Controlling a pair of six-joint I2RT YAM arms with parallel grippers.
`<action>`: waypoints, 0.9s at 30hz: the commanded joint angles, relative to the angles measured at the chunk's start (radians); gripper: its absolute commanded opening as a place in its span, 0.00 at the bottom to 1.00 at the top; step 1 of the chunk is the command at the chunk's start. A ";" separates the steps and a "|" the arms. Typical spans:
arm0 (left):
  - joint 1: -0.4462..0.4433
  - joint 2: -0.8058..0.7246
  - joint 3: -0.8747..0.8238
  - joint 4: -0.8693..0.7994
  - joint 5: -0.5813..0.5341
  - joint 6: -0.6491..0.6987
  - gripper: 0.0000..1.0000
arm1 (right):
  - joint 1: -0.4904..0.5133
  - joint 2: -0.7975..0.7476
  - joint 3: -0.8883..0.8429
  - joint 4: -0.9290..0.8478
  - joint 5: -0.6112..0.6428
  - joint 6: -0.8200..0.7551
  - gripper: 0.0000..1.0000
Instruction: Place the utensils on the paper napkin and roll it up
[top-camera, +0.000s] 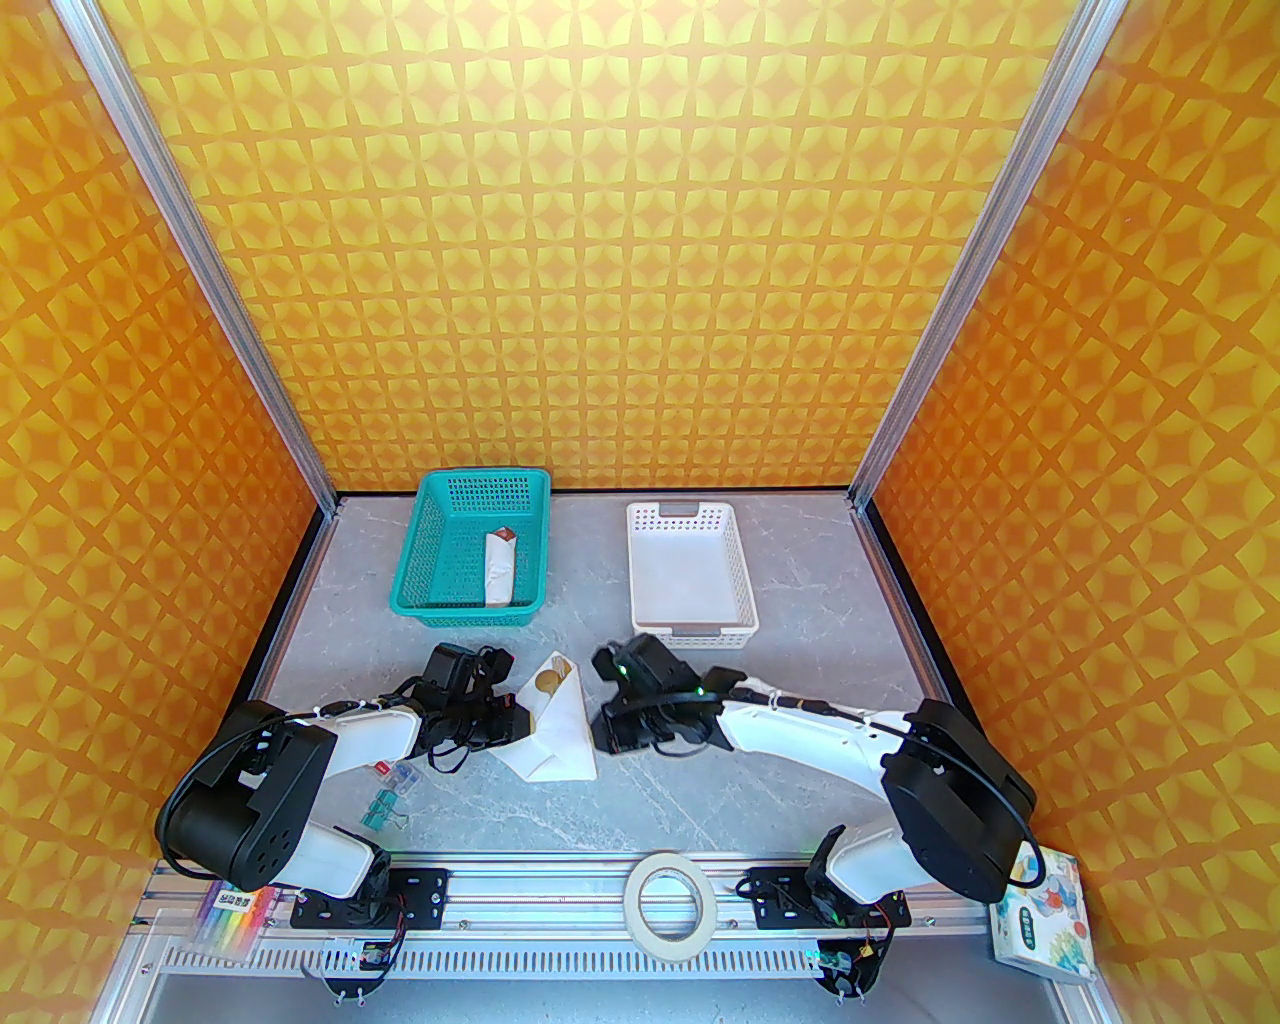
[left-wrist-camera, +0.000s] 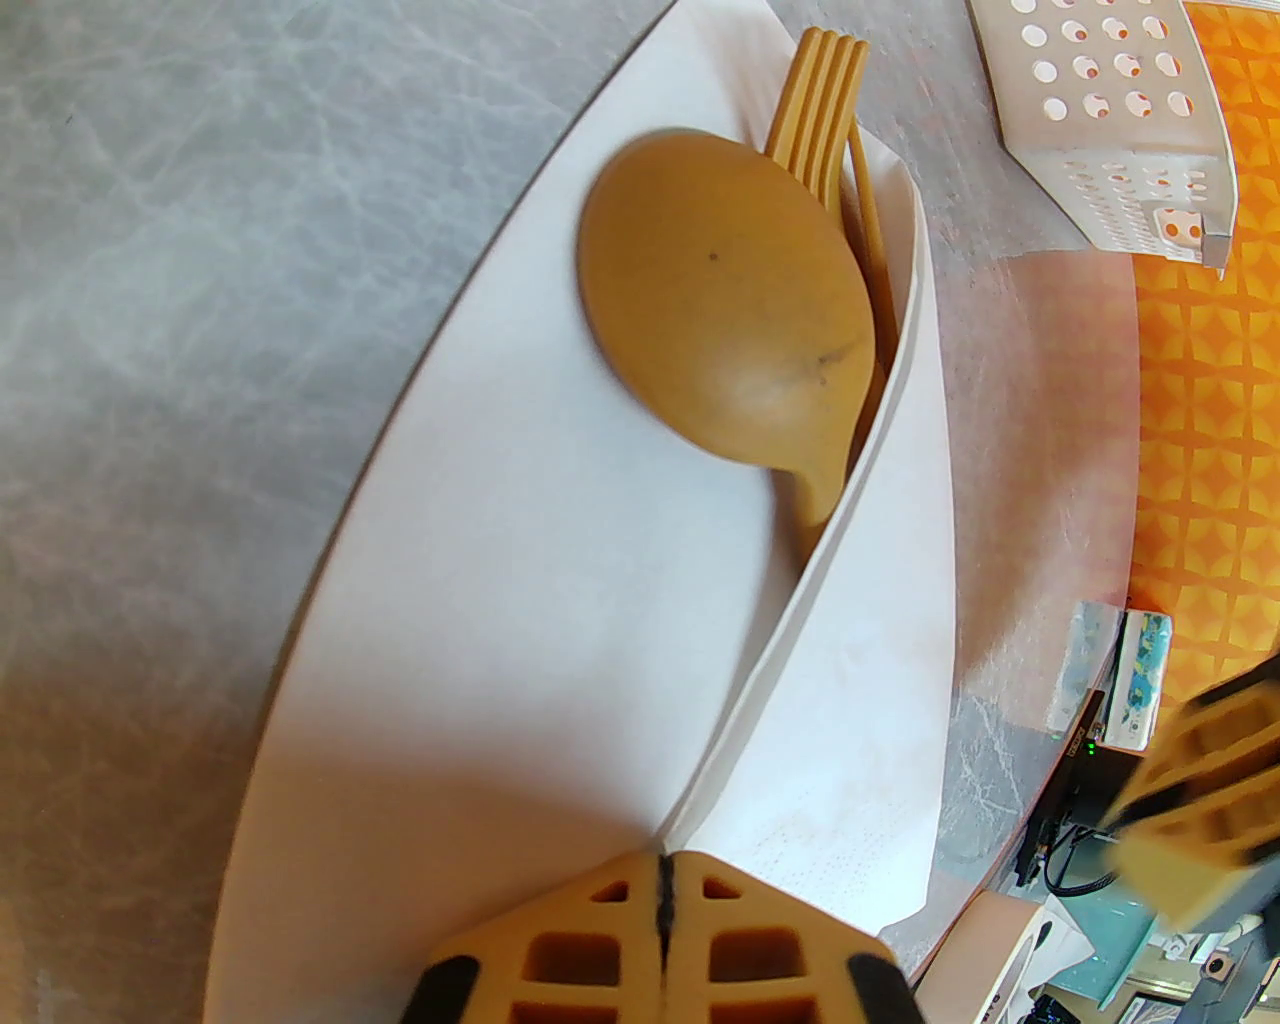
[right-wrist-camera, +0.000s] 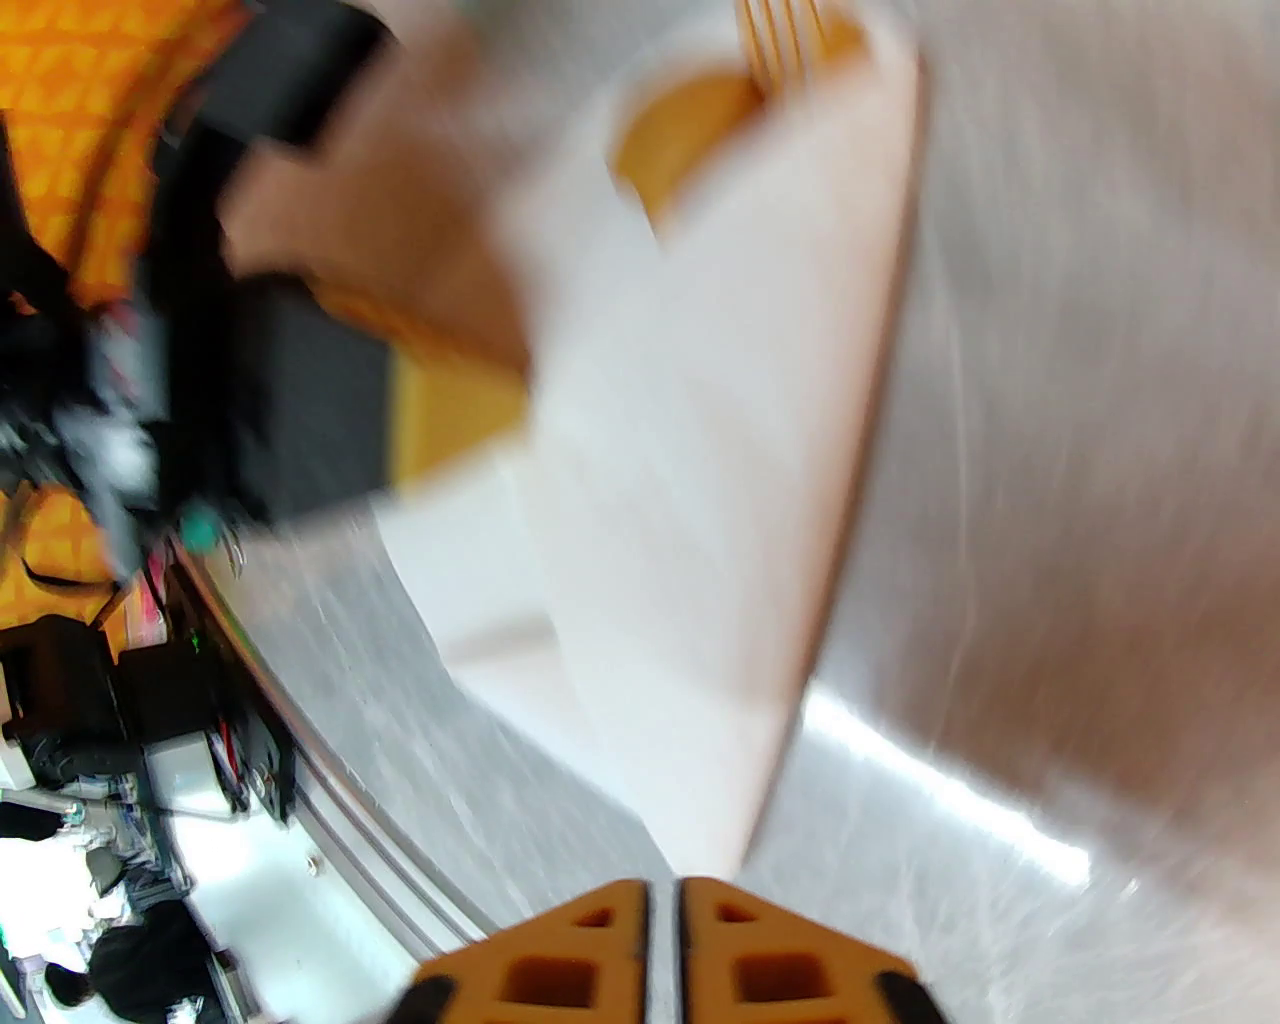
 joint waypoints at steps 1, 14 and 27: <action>-0.007 0.026 -0.017 -0.085 -0.090 0.020 0.00 | 0.041 0.060 0.090 -0.082 0.187 -0.060 0.24; -0.008 0.018 -0.023 -0.080 -0.090 0.021 0.00 | 0.128 0.336 0.326 -0.121 0.395 -0.044 0.64; -0.007 0.021 -0.024 -0.075 -0.089 0.019 0.00 | 0.130 0.451 0.372 -0.136 0.383 -0.062 0.68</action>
